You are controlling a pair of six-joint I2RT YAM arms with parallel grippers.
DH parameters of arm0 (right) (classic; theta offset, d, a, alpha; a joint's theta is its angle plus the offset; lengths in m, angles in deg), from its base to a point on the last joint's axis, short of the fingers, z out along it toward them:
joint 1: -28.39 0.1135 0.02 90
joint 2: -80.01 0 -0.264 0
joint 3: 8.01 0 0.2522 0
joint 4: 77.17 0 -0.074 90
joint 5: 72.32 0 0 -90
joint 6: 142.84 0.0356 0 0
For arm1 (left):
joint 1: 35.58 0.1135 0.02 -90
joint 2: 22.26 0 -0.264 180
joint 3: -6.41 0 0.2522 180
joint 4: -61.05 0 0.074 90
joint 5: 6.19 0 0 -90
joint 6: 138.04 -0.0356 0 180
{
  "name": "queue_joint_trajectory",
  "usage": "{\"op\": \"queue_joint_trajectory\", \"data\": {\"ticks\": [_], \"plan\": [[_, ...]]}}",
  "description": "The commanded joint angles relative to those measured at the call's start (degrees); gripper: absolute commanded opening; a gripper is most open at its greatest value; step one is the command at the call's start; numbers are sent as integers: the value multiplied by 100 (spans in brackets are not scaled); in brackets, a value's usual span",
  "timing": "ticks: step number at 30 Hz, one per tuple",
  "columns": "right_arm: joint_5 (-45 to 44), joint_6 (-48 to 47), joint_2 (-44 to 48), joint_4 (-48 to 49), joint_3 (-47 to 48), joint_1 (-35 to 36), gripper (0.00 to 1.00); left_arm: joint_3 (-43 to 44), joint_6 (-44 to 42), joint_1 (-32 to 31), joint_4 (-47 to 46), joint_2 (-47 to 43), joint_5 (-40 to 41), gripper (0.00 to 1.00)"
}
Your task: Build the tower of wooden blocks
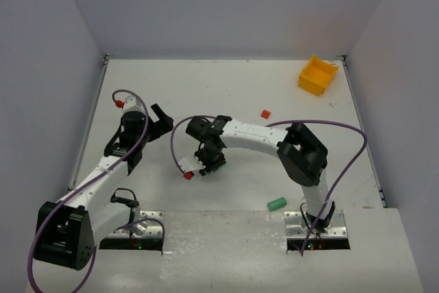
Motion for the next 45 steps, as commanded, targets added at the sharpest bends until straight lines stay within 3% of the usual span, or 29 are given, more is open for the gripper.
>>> {"op": "queue_joint_trajectory", "data": {"ticks": [1, 12, 16, 25, 45], "plan": [[-25, 87, -51, 90, 257, 34, 25, -10, 22, -59, -301, -25, -35, 100], [-45, 150, -123, 172, 331, 34, 27, -19, -5, -63, -357, 31, -166, 100], [3, 156, -163, 99, 368, 34, 34, -6, -14, -59, -373, 71, -204, 100], [86, 194, -219, -108, 484, 68, 38, -2, -31, -59, -406, 106, -289, 100], [-10, 396, -339, 4, 507, 95, 39, 16, -58, -59, -450, 181, -396, 100]]}}
